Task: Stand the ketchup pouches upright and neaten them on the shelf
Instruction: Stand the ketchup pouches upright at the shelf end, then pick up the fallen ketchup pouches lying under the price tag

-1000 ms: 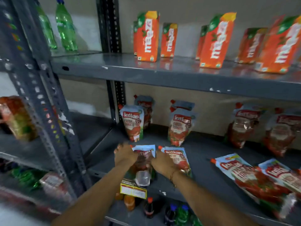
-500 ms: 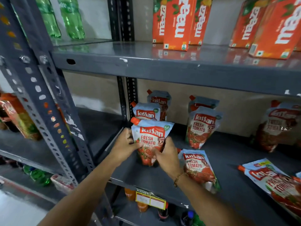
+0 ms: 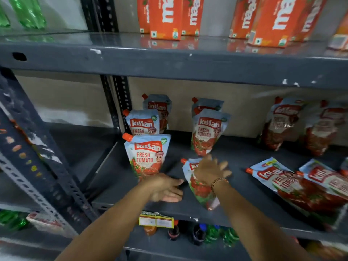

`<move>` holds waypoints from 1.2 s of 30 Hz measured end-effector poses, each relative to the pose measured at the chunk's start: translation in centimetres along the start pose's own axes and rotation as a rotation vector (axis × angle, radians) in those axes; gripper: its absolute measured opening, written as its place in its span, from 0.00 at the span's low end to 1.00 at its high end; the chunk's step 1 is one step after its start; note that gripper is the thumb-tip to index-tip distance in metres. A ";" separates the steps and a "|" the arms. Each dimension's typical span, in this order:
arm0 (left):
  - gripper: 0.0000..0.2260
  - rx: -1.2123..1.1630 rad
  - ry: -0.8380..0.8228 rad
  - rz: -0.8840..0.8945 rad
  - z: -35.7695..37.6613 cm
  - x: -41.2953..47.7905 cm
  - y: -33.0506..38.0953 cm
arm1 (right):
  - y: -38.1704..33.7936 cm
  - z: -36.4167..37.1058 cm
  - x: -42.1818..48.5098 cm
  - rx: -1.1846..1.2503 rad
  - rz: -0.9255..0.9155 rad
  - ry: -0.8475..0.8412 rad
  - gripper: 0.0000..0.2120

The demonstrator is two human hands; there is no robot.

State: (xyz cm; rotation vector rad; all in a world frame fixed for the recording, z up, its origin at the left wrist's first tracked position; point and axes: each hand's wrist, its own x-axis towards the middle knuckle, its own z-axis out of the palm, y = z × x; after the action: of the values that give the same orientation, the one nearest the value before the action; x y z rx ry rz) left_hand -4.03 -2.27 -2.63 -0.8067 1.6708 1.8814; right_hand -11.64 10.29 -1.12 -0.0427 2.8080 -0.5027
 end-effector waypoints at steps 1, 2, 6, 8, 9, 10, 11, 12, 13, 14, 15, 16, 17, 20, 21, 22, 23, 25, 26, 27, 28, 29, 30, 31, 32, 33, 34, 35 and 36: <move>0.08 -0.021 -0.044 -0.003 0.9 0.6 0.0 | 1.1 -0.1 0.1 0.049 0.074 -0.056 0.34; 0.06 -0.055 -0.075 0.003 1.7 1.1 0.0 | 1.8 0.0 0.2 0.118 0.109 -0.113 0.35; 0.04 -0.029 -0.008 0.242 4.5 2.0 -0.5 | 3.1 -0.3 -0.4 0.386 -0.002 -0.014 0.24; 0.07 0.055 0.091 0.477 4.8 1.6 -0.2 | 3.3 -0.4 -1.0 0.540 -0.142 0.189 0.23; 0.09 0.132 0.172 0.595 4.5 1.5 0.3 | 3.4 -0.5 -1.4 0.622 -0.227 0.286 0.25; 0.12 0.225 0.262 0.688 4.3 1.3 0.9 | 3.4 -0.6 -1.6 0.701 -0.311 0.363 0.27; 0.15 0.296 0.342 0.755 4.0 1.2 1.4 | 3.3 -0.7 -1.9 0.768 -0.379 0.404 0.28; 0.17 0.338 0.400 0.792 4.0 1.3 1.9 | 3.5 -0.7 -2.0 0.830 -0.421 0.410 0.30; 0.18 0.340 0.439 0.815 4.1 1.4 2.1 | 3.7 -0.6 -2.0 0.875 -0.447 0.387 0.31; 0.18 0.346 0.475 0.802 4.2 1.9 2.0 | 4.0 -0.3 -2.0 0.901 -0.463 0.355 0.30; 0.18 0.344 0.498 0.766 4.4 2.7 1.6 | 4.4 0.1 -1.9 0.895 -0.460 0.310 0.28; 0.18 0.319 0.520 0.705 4.6 3.3 1.2 | 4.8 0.3 -1.7 0.864 -0.450 0.259 0.24; 0.19 0.241 0.547 0.639 5.1 4.4 0.4 | 5.6 0.5 -1.5 0.819 -0.426 0.194 0.21; 0.23 -0.152 0.697 0.343 7.6 6.2 -1.1 | 7.8 -0.1 -0.6 0.689 -0.409 0.023 0.20; 0.23 -0.319 0.719 0.282 8.7 6.1 -1.3 | 8.5 -0.8 -0.3 0.631 -0.405 0.019 0.21; 0.20 -0.473 0.680 0.224 11.1 6.0 -1.0 | 10.2 -2.0 0.5 0.556 -0.405 0.042 0.22; 0.15 -0.573 0.600 0.187 12.3 5.8 -0.7 | 10.9 -2.7 0.9 0.469 -0.405 0.073 0.22; 0.04 -0.598 0.399 0.117 15.0 5.4 0.4 | 13.1 -4.8 2.0 0.234 -0.342 0.168 0.21; 0.07 -0.562 0.306 0.078 17.4 5.2 1.1 | 15.1 -6.4 2.7 0.082 -0.266 0.230 0.20; 0.09 -0.522 0.220 0.043 19.7 5.3 1.8 | 17.2 -7.9 3.5 -0.067 -0.158 0.263 0.20; 0.10 -0.449 0.147 0.008 21.7 5.5 2.3 | 19.2 -9.4 4.0 -0.178 -0.044 0.241 0.20; 0.11 -0.371 0.087 -0.032 23.6 5.5 2.8 | 20.9 -10.7 4.4 -0.224 0.050 0.175 0.20; 0.12 -0.309 0.048 -0.070 25.1 5.4 3.0 | 22.4 -11.6 4.8 -0.220 0.107 0.099 0.20; 0.12 -0.265 0.014 -0.099 26.8 5.4 3.3 | 23.9 -12.4 5.3 -0.211 0.109 0.050 0.19; 0.11 -0.239 0.005 -0.103 28.0 5.6 3.3 | 24.8 -12.7 5.6 -0.205 0.082 0.021 0.18; 0.11 -0.231 0.009 -0.097 29.3 5.5 3.5 | 25.7 -13.0 5.9 -0.194 0.047 0.015 0.18; 0.14 -0.247 0.019 -0.071 30.1 5.5 3.5 | 26.2 -13.2 6.0 -0.167 0.020 0.025 0.17; 0.15 -0.281 0.029 -0.035 31.2 5.4 3.5 | 26.9 -13.3 6.2 -0.127 0.006 0.037 0.17; 0.15 -0.311 0.056 0.002 31.7 5.6 3.4 | 27.2 -13.5 6.3 -0.091 -0.011 0.051 0.17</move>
State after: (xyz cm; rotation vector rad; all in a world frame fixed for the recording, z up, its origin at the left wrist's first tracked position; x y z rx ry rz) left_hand -13.66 28.58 -1.86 -0.9858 1.4273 2.1705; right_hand -20.93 39.85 -0.12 -0.0646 2.8801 -0.3839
